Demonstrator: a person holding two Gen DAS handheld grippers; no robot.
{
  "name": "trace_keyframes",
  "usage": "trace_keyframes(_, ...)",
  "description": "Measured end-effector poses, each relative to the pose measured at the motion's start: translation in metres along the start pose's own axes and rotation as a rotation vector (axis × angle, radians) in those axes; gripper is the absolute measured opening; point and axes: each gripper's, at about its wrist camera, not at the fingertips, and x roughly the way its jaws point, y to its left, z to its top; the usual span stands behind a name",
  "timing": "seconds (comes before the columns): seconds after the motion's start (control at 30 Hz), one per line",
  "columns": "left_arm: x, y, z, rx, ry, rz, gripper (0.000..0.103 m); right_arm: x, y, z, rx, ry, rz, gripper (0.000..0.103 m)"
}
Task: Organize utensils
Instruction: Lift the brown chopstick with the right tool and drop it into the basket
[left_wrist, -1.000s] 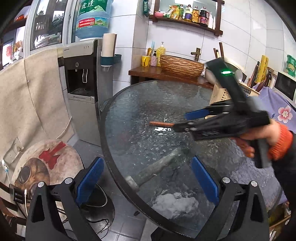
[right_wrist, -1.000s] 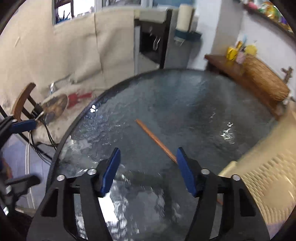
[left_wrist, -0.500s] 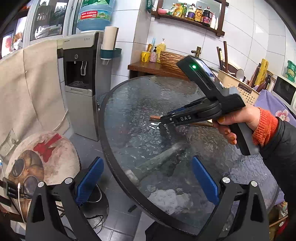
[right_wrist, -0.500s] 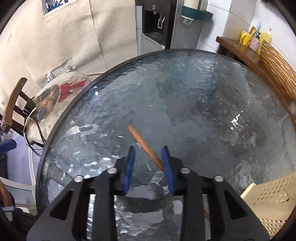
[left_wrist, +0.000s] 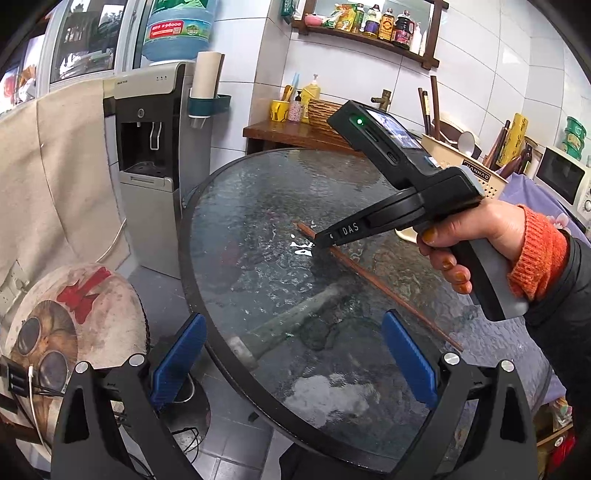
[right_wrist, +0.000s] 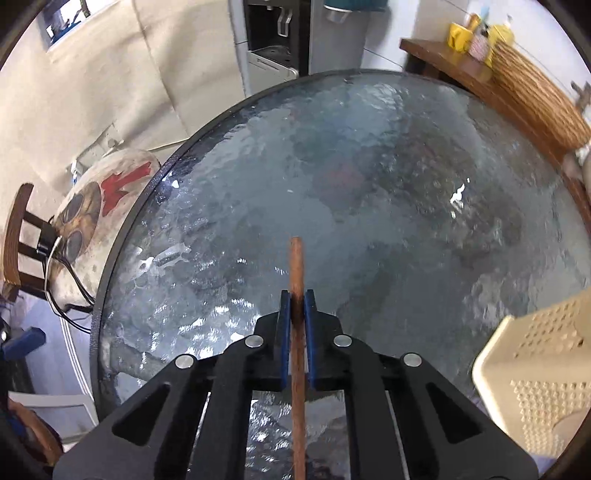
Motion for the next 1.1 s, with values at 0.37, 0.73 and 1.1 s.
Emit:
trace_keyframes(0.37, -0.001, -0.009, 0.001, 0.020, 0.000, 0.000, 0.094, -0.003, 0.013, -0.009, -0.069, 0.000, -0.059, 0.008)
trace_keyframes(0.73, -0.002, -0.022, 0.007, 0.040, -0.016, -0.009, 0.094, -0.096, -0.014, -0.062, 0.101, -0.360, 0.018, 0.008)
trace_keyframes(1.1, 0.001, -0.066, 0.023, 0.115, -0.049, -0.078, 0.094, -0.248, -0.055, -0.149, 0.224, -0.704, -0.041, 0.007)
